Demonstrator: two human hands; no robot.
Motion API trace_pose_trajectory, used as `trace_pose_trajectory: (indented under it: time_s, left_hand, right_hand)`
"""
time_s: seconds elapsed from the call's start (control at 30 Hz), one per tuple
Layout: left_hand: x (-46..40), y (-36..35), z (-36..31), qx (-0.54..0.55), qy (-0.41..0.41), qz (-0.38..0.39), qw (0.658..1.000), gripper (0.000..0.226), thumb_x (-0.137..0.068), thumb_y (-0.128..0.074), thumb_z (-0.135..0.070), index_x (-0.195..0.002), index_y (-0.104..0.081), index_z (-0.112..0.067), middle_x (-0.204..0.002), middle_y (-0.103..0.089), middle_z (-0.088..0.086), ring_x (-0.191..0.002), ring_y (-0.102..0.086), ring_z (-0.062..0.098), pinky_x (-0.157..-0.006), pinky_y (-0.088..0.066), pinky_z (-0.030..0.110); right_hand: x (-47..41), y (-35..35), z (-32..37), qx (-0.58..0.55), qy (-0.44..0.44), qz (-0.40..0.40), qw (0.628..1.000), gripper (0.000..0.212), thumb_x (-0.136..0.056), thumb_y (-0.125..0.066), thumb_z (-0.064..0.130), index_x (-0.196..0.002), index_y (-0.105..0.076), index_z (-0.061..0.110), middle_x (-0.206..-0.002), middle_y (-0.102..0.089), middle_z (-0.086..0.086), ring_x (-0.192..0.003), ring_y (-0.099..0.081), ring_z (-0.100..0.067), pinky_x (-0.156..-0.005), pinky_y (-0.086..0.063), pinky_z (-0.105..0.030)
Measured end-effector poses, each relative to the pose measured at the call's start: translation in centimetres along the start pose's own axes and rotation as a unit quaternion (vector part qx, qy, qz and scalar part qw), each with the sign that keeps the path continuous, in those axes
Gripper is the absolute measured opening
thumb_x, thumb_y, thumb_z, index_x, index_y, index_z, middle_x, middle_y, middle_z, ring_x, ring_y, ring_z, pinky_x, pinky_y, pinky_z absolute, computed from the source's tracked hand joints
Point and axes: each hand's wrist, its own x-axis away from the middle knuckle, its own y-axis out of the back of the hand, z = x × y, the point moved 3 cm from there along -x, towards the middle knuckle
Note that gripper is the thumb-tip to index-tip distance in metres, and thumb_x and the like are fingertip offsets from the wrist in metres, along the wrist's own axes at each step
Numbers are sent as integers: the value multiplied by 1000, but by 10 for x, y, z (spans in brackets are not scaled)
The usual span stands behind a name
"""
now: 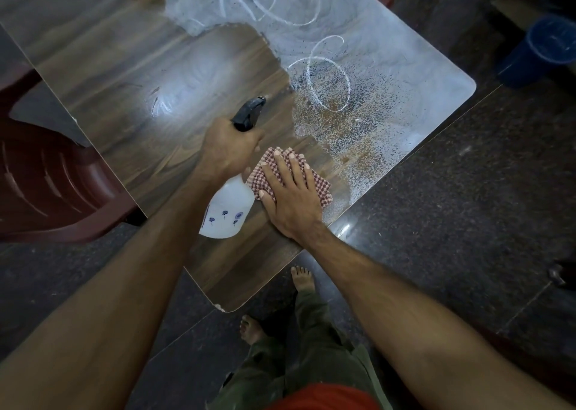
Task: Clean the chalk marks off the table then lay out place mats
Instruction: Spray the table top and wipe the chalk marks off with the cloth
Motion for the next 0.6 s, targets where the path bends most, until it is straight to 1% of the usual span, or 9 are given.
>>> trace_pose_trajectory:
  time_s: [0.07, 0.1, 0.17, 0.23, 0.3, 0.4, 0.5, 0.6]
  left_hand:
    - [-2, 3, 3, 3, 5, 2, 1000, 13, -92, -60, -18, -91, -64, -5, -76, -66, 12, -36, -48, 9, -45, -41, 26]
    - [-2, 3, 5, 8, 7, 7, 1000, 14, -92, -61, -17, -94, -65, -4, -77, -67, 10, -32, -47, 6, -42, -40, 24]
    - [-1, 6, 11, 22, 2, 12, 1000, 11, -92, -61, -18, -95, -66, -9, -83, -71, 8, -30, -47, 7, -44, -41, 26]
    - [1, 9, 18, 38, -2, 8, 999, 6, -92, -61, -20, -88, -66, -18, -90, -73, 6, -31, -48, 11, -48, -42, 29]
    - [4, 12, 25, 49, -3, 4, 999, 8, -92, -61, -19, -86, -65, -22, -95, -73, 6, -32, -48, 12, -46, -43, 28]
    - [9, 16, 33, 71, -5, 1, 997, 10, -93, -60, -16, -87, -64, -23, -100, -71, 9, -33, -48, 8, -40, -43, 24]
    - [14, 18, 37, 80, -11, -4, 997, 12, -93, -60, -14, -84, -64, -21, -101, -71, 13, -33, -47, 6, -39, -43, 22]
    - [15, 17, 37, 81, -16, -6, 997, 12, -94, -60, -15, -86, -64, -23, -101, -71, 10, -36, -49, 4, -40, -43, 20]
  right_hand:
    - [0, 0, -1, 0, -2, 2, 1000, 63, -101, -33, 50, -158, -19, 25, -167, -8, -4, -153, -6, -28, -123, -2, -47]
    - [-1, -1, -2, 1, -3, 3, 1000, 64, -101, -32, 50, -158, -19, 26, -167, -8, -4, -153, -6, -27, -123, -2, -47]
    - [-2, -1, -4, 3, -3, 10, 1000, 64, -100, -32, 51, -158, -19, 26, -167, -7, -4, -153, -6, -27, -122, -1, -46]
    - [-3, 0, -9, 4, -8, 16, 1000, 64, -100, -29, 53, -158, -18, 27, -167, -6, -3, -153, -5, -26, -122, 0, -46]
    - [-5, 3, -22, 4, -19, 21, 1000, 64, -101, -23, 55, -158, -13, 29, -167, -2, -3, -153, 0, -26, -122, 2, -48]
    - [-19, 14, -62, 2, -62, 21, 998, 63, -102, -16, 57, -158, -7, 30, -166, 4, -6, -152, 6, -27, -121, 6, -51]
    - [-47, 32, -98, 7, -105, 7, 994, 64, -102, -16, 56, -159, -6, 27, -166, 6, -9, -152, 7, -30, -122, 1, -54]
    - [-69, 37, -93, 8, -106, 2, 994, 67, -101, -17, 57, -159, -8, 24, -166, 4, -10, -153, 5, -31, -122, 1, -54]
